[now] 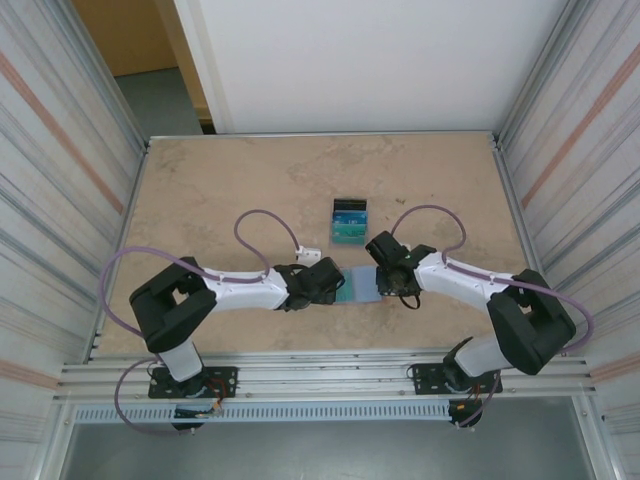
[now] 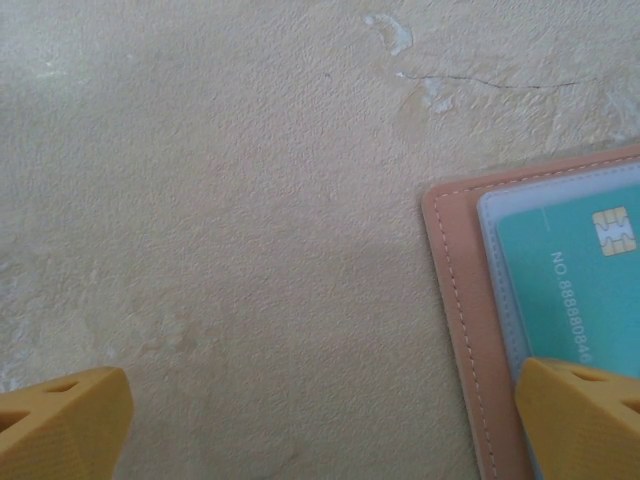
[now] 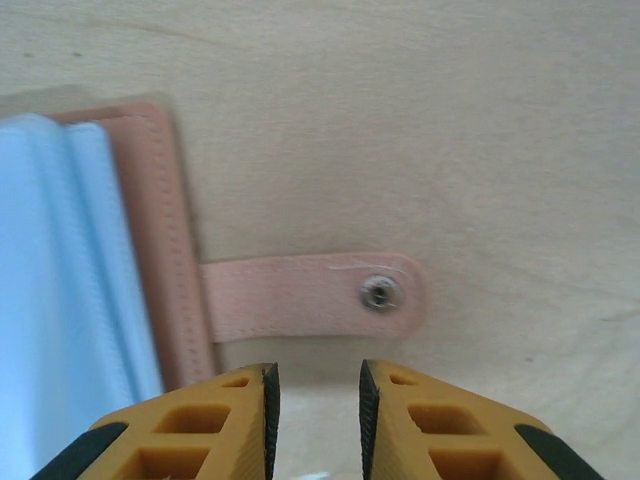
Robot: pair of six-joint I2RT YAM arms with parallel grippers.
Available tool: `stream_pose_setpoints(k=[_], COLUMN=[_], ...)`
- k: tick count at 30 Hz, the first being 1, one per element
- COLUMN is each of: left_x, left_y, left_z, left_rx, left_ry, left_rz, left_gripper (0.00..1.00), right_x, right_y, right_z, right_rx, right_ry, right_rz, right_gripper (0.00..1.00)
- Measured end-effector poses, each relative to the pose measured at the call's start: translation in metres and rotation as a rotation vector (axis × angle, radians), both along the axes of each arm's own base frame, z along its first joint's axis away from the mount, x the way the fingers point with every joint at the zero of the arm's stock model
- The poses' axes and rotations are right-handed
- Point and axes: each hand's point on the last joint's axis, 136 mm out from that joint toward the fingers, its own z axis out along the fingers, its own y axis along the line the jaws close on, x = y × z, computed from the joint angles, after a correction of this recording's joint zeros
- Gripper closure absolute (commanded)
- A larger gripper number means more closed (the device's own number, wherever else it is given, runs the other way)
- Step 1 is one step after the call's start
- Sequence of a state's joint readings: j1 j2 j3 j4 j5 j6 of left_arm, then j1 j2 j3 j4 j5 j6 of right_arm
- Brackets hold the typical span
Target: Take the credit cards out of the card holder
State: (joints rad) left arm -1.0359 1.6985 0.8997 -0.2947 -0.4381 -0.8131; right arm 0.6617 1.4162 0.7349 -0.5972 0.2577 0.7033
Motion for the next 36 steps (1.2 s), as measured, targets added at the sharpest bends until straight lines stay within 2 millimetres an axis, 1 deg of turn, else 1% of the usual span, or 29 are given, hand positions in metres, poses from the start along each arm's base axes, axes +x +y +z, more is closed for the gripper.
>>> stream_pose_setpoints(k=[2, 4, 7, 9, 11, 13, 15, 17, 19, 21, 25, 31, 34, 36], left_x=[0.0, -0.001, 0.0, 0.001, 0.001, 0.002, 0.002, 0.003, 0.004, 0.006, 0.009, 0.008, 0.01, 0.01], left_y=[0.001, 0.001, 0.001, 0.0, -0.001, -0.002, -0.001, 0.002, 0.004, 0.006, 0.003, -0.001, 0.0, 0.001], left_z=[0.003, 0.007, 0.015, 0.021, 0.025, 0.026, 0.026, 0.024, 0.023, 0.023, 0.022, 0.015, 0.011, 0.007], left_rx=[-0.002, -0.007, -0.025, -0.039, -0.049, -0.056, -0.058, -0.055, -0.053, -0.056, -0.079, -0.101, -0.104, -0.101], left_ry=[-0.001, -0.005, -0.019, -0.028, -0.034, -0.037, -0.037, -0.032, -0.03, -0.029, -0.024, -0.005, 0.003, 0.014], left_rz=[0.0, 0.0, 0.001, 0.002, 0.001, 0.002, 0.004, 0.01, 0.017, 0.024, 0.026, 0.02, 0.024, 0.029], left_gripper=[0.02, 0.01, 0.01, 0.01, 0.01, 0.01, 0.01, 0.01, 0.01, 0.01, 0.01, 0.01, 0.01, 0.01], right_x=[-0.002, -0.002, 0.002, 0.005, 0.005, 0.003, 0.002, 0.002, 0.001, 0.0, 0.001, -0.003, -0.002, 0.001], right_y=[-0.006, -0.01, -0.012, -0.01, -0.008, -0.001, 0.012, 0.028, 0.044, 0.058, 0.08, 0.099, 0.113, 0.12], right_z=[0.004, 0.013, 0.037, 0.056, 0.07, 0.08, 0.088, 0.092, 0.091, 0.088, 0.07, 0.036, 0.028, 0.026], right_rx=[-0.022, -0.032, -0.016, 0.021, 0.066, 0.13, 0.213, 0.303, 0.375, 0.432, 0.484, 0.461, 0.45, 0.448], right_ry=[-0.004, -0.023, -0.082, -0.133, -0.171, -0.188, -0.196, -0.191, -0.171, -0.139, -0.063, 0.049, 0.076, 0.08], right_rz=[-0.005, -0.009, -0.015, -0.018, -0.016, -0.005, 0.016, 0.045, 0.076, 0.104, 0.133, 0.165, 0.189, 0.199], right_gripper=[0.7, 0.69, 0.69, 0.69, 0.68, 0.66, 0.67, 0.67, 0.69, 0.74, 0.8, 0.8, 0.8, 0.79])
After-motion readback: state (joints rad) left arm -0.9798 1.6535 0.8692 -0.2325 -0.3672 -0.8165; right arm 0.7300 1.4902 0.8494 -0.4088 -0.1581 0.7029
